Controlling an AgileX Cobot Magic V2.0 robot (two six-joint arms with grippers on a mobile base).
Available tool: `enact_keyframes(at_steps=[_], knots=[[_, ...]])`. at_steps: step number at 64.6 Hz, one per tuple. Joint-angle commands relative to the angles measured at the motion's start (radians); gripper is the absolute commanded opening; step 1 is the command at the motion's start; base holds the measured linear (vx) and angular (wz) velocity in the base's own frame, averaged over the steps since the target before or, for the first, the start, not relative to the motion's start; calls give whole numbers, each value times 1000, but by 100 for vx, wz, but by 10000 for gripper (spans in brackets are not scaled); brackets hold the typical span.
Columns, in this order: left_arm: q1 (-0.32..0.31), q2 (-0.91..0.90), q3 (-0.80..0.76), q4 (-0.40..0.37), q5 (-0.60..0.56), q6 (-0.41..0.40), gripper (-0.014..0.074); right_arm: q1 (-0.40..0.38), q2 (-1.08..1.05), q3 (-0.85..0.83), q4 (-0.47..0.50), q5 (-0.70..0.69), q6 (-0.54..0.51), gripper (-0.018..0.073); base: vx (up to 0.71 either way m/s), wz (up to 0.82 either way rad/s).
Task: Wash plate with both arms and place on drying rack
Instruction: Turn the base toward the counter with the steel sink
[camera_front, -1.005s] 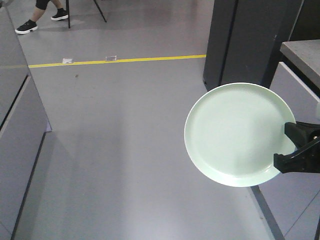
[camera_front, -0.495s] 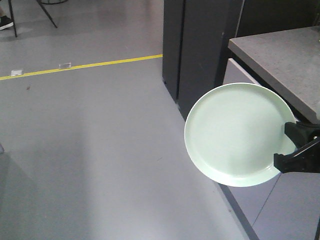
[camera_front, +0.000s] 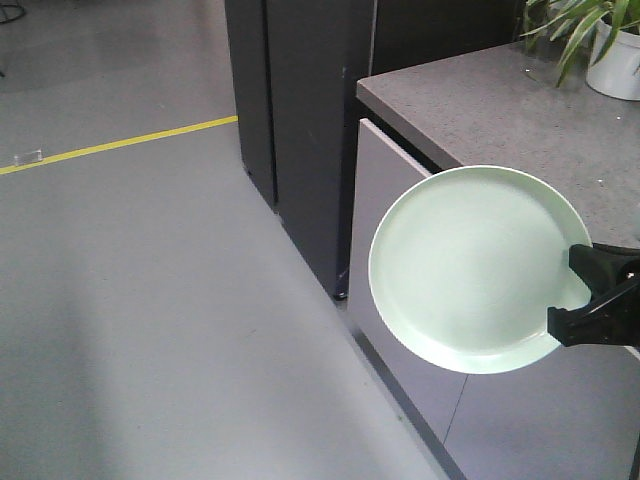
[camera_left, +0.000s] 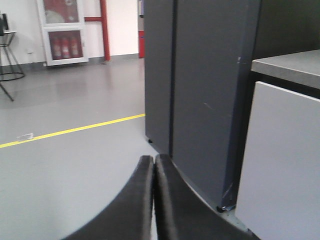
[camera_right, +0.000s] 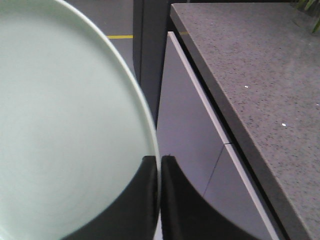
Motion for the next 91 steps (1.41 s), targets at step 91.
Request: enact_keyframes(at_steps=[91], knots=[[-4,-16,20,-9,-73,-9,-6,-1,-14,-26,5,-73,-5,-10,7,-28]])
